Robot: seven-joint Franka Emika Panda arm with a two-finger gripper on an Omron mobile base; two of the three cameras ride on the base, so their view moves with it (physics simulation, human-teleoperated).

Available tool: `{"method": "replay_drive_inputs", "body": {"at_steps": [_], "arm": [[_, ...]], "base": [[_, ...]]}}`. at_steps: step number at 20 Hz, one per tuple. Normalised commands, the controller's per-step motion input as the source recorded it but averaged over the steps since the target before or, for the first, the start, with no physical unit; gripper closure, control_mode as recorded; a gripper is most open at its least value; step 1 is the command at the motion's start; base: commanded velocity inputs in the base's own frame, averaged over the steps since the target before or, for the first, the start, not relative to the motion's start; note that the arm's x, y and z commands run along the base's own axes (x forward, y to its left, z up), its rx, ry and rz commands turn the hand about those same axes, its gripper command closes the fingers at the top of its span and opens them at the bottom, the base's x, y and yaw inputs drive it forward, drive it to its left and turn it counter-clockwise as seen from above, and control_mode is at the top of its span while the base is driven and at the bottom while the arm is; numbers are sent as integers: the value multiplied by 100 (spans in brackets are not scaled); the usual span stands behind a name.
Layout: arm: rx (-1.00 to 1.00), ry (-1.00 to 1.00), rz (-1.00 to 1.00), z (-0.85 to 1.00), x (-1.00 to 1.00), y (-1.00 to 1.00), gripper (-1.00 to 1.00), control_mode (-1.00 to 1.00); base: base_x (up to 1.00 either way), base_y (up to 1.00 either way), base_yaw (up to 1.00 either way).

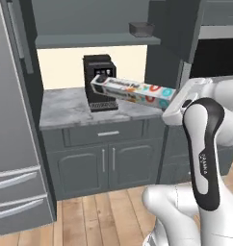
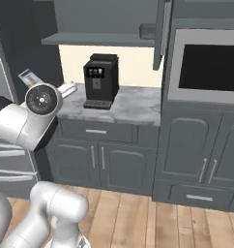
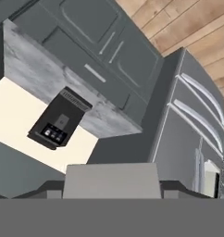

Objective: Retrieve the tupperware and aluminum foil from the cabinet and place them on the dining counter near the plate with cucumber and shrimp to prepare for storing leftovers.

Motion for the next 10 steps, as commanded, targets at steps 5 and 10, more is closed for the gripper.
{"method": "replay_drive_inputs", "body": {"at_steps": [5, 10], "arm": [[0, 0, 0, 0, 0, 0, 100, 100], [0, 0, 0, 0, 0, 0, 100, 100]], "base": [[-97, 0, -55], [-25, 8, -92]]}}
